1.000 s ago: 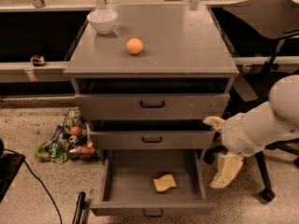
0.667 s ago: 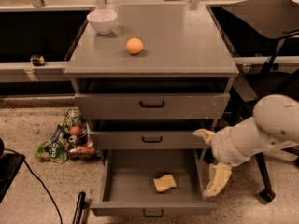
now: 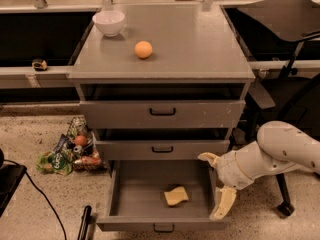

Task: Pick sponge from bottom drawer and place on counter

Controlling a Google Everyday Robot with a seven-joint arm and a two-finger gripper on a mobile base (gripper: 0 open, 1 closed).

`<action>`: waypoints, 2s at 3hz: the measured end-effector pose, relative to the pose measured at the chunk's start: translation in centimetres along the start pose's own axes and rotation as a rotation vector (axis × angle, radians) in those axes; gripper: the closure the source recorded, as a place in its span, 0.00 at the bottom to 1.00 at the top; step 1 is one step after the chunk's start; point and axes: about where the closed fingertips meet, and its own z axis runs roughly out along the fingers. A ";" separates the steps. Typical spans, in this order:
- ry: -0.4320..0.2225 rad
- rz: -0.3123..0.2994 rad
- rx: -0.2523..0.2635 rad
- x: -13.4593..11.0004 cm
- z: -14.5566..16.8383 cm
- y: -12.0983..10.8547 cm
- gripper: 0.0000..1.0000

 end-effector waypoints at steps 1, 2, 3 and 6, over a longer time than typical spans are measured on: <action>-0.010 -0.001 0.023 1.8 1.5 -0.8 0.00; 0.033 -0.045 0.056 5.5 4.5 -2.7 0.00; 0.019 -0.092 0.070 9.2 8.0 -4.6 0.00; 0.003 -0.132 0.028 13.9 15.4 -7.5 0.00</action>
Offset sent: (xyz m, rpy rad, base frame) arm 0.0624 -0.0319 -0.1289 -0.1076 -0.1678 0.0128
